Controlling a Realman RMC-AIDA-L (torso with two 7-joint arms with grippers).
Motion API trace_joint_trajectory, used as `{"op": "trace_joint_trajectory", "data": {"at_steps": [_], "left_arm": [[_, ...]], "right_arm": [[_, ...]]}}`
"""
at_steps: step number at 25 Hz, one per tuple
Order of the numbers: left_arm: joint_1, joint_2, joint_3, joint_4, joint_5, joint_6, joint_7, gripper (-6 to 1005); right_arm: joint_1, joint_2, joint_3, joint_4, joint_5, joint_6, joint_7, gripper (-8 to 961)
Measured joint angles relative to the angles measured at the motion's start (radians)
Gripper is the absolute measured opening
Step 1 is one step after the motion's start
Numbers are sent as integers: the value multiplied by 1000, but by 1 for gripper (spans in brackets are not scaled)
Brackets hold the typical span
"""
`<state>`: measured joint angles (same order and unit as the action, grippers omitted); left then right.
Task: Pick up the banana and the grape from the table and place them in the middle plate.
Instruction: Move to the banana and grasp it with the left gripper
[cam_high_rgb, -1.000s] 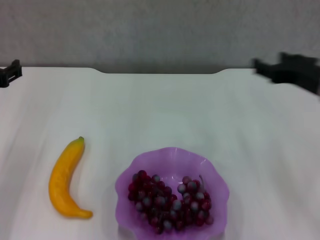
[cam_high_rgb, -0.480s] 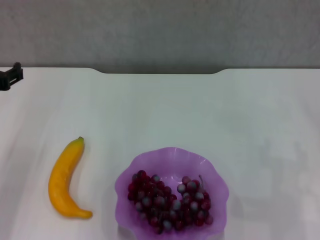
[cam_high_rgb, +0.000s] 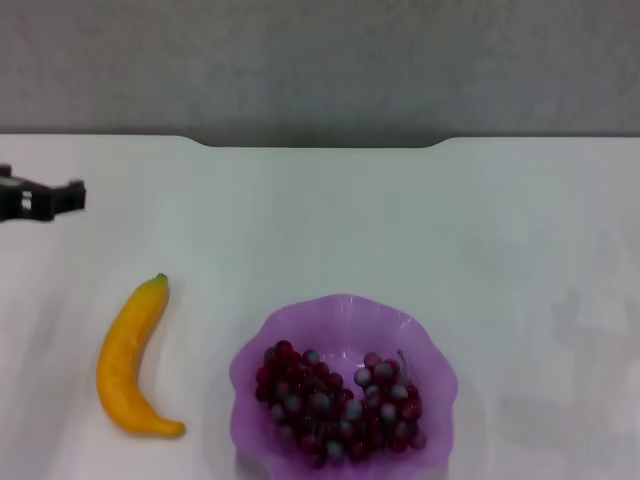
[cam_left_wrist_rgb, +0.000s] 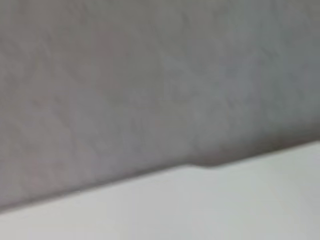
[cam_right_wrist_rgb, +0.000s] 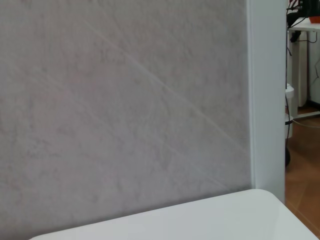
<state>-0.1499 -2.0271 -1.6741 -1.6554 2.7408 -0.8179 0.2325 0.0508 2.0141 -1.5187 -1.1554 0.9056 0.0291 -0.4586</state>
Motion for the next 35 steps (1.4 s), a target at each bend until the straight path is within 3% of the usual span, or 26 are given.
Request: {"op": "trace_joint_trajectory", "data": {"at_steps": [6, 10, 16, 21, 35], "left_arm": [[-145, 2, -61, -22, 20, -404, -61, 841], [-232, 0, -27, 97, 113, -493, -98, 840], [-359, 1, -7, 408, 130, -471, -65, 839], [-395, -1, -11, 512, 126, -440, -58, 838], [-409, -2, -21, 542, -67, -418, -62, 835]], "right_arm": [[0, 0, -4, -10, 1, 6, 1, 731], [3, 1, -10, -16, 1, 10, 3, 731], [4, 2, -12, -18, 1, 11, 14, 731], [11, 1, -12, -18, 1, 22, 16, 730], [11, 0, -12, -26, 1, 36, 17, 730]]}}
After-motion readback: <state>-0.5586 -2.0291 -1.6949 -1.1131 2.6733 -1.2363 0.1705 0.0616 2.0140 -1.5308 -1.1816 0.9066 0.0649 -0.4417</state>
